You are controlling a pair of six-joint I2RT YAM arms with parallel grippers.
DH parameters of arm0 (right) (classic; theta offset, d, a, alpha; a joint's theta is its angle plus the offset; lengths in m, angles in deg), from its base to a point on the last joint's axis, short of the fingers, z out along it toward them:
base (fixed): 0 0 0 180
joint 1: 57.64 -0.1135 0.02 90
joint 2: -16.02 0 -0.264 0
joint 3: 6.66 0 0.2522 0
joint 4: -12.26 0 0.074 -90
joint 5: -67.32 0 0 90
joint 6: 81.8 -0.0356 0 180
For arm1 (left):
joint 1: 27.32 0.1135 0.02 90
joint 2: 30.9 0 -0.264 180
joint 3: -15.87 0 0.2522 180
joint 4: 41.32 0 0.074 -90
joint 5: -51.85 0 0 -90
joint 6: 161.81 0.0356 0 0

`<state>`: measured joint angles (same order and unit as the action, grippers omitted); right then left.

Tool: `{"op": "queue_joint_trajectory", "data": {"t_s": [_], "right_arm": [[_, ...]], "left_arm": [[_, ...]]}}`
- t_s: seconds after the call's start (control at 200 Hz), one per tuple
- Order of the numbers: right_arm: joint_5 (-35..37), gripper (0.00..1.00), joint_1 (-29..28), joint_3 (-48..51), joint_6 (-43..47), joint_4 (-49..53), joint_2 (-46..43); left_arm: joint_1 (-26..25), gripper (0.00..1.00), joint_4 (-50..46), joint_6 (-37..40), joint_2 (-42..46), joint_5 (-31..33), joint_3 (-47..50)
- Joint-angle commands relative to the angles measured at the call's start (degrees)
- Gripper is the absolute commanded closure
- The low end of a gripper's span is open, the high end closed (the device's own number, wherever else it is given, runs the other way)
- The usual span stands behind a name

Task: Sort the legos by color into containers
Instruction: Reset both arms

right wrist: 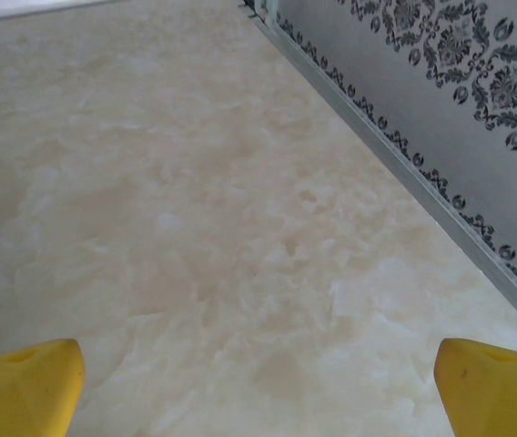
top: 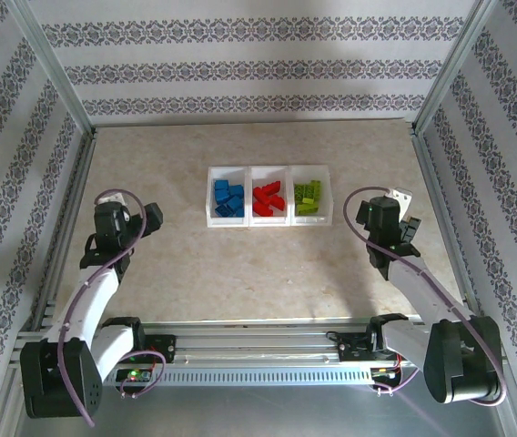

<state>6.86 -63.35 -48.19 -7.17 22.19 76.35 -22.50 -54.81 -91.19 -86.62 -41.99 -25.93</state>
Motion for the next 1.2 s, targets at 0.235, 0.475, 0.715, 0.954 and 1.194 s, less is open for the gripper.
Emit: {"op": "queue_joint_trajectory", "data": {"t_s": [0.235, 0.475, 0.715, 0.954, 1.194], "right_arm": [[-2.11, 0.02, 0.62, 4.1, 8.87, -16.58, 0.36], [-2.82, 0.02, 0.88, 4.54, 8.76, -20.19, 2.43], [-3.67, 0.02, 1.32, 6.2, 8.54, -23.8, 4.29], [-5.47, 0.02, 2.1, 7.73, 8.41, -29.91, 6.61], [-13.18, 0.02, 3.78, 12.27, 9.5, -42.95, 11.33]], "left_arm": [[-0.69, 0.0, 33.63, 14.04, -6.91, 3.8, 10.35], [-0.69, 0.0, 42.34, 15.84, -17.27, 2.58, 9.75], [-1.43, 0.0, 51.34, 16.56, -26.9, 1.14, 8.78], [-3.93, 0.0, 54.11, 19.1, -35.0, 1.9, 6.34], [-3.86, 0.0, 53.18, 19.55, -35.5, -0.82, 5.44]]}}
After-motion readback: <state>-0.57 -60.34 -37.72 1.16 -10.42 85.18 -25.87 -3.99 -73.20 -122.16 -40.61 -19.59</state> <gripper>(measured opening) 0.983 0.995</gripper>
